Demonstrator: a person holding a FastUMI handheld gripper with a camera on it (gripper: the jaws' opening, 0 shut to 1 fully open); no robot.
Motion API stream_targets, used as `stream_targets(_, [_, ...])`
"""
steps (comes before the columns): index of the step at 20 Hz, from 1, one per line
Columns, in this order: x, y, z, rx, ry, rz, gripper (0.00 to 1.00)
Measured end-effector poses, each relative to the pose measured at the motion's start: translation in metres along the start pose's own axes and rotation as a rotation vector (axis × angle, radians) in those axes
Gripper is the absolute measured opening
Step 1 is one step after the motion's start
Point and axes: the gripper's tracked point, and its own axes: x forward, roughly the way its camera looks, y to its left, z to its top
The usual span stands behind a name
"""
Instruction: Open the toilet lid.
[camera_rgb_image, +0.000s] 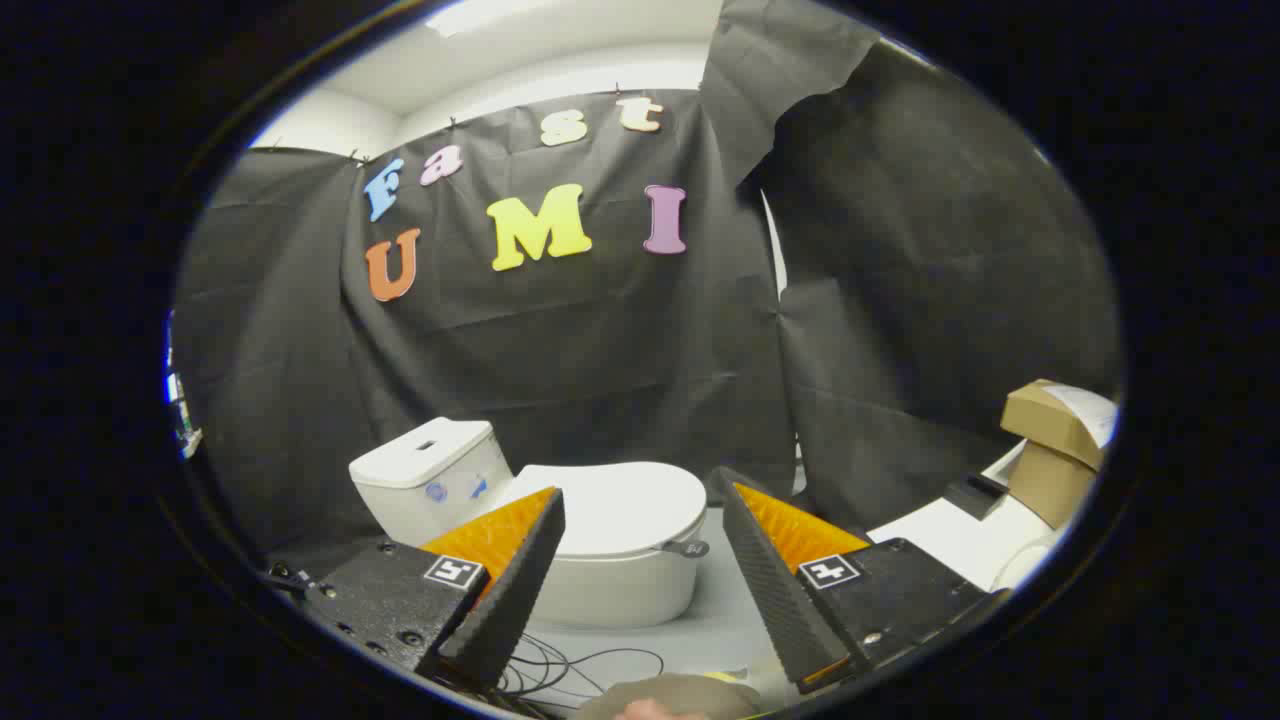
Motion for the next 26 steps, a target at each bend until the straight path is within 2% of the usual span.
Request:
stream_targets(17, [0.001, 0.0, 0.001, -0.016, -0.025, -0.004, 1.0])
stream_targets(23, [0.003, -0.008, 0.003, -0.086, -0.057, -0.038, 0.99])
stream_targets(26, [0.005, -0.01, -0.01, -0.074, -0.039, -0.058, 1.0])
